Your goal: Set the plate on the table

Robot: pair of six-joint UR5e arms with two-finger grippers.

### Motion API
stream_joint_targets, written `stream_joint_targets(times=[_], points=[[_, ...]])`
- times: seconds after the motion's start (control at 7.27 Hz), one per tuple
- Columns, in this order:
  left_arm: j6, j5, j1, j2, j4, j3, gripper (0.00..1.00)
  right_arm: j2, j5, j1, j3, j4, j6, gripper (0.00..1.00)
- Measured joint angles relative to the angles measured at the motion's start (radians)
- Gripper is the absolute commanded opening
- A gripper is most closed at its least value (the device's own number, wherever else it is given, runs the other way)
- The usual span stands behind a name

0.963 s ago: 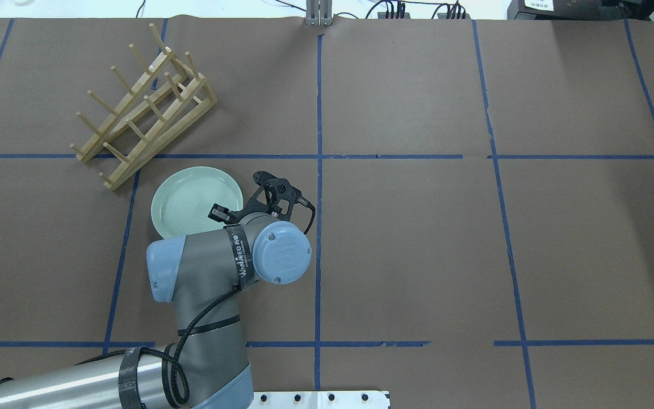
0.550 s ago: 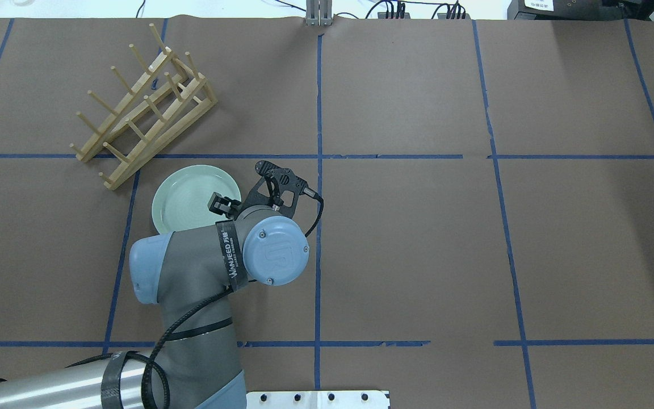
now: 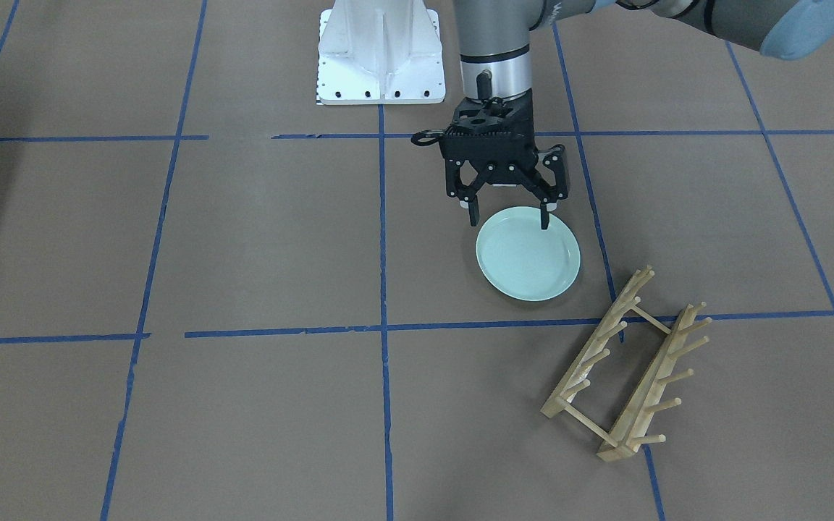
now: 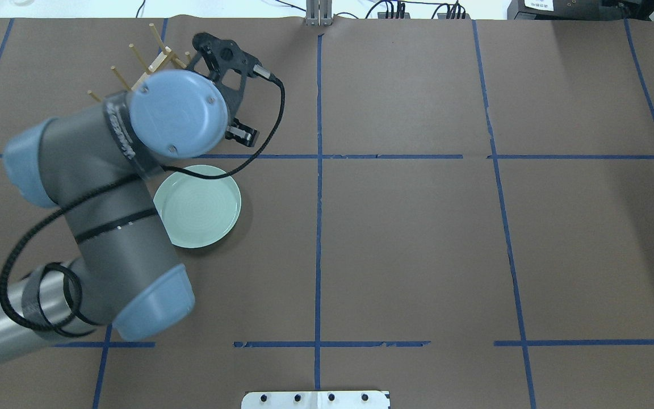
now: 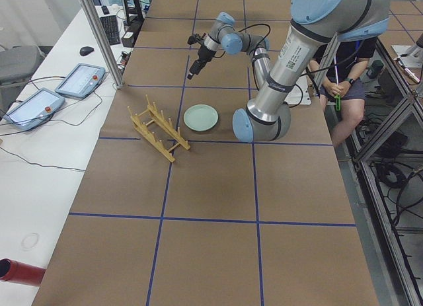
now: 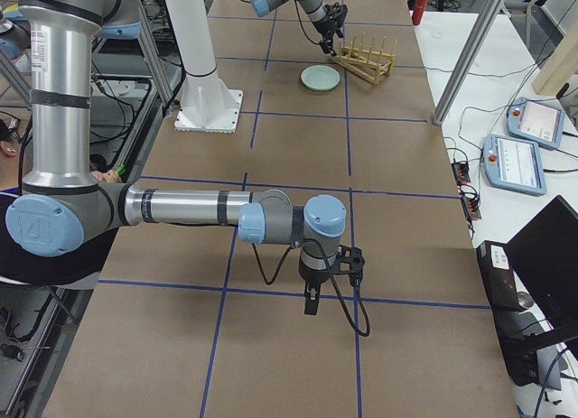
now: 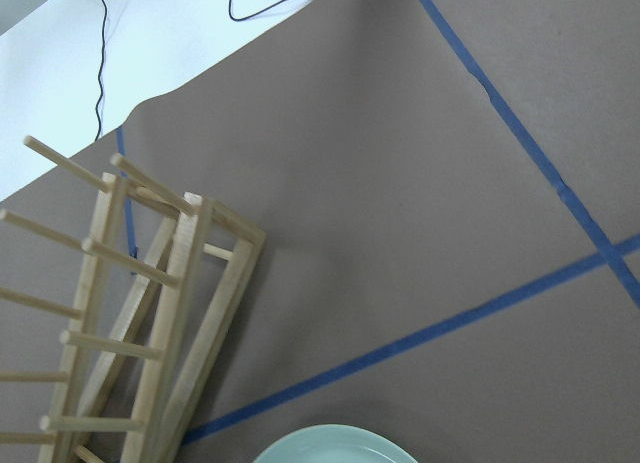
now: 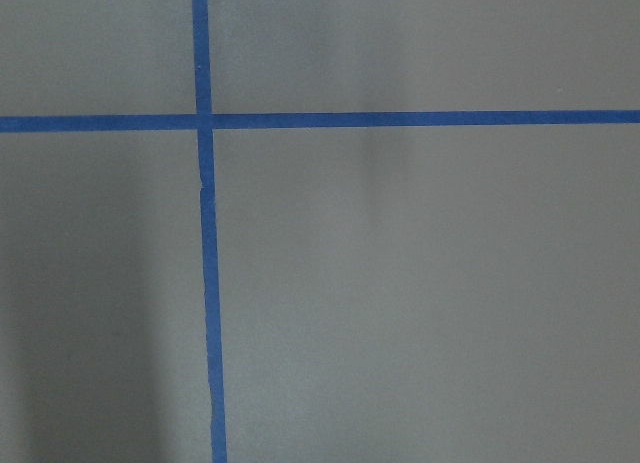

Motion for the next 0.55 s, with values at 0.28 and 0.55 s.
stream_joint_targets(times=[0.28, 0.55], points=[[0.168, -0.205, -0.194, 0.004, -0.028, -0.021, 1.00, 0.000, 0.000, 0.000, 0.000, 0.000, -0.001, 1.00], [0.362, -0.476, -0.428, 0.078, -0.087, -0.022, 1.00, 0.000, 0.000, -0.001, 0.000, 0.000, -0.001, 1.00]])
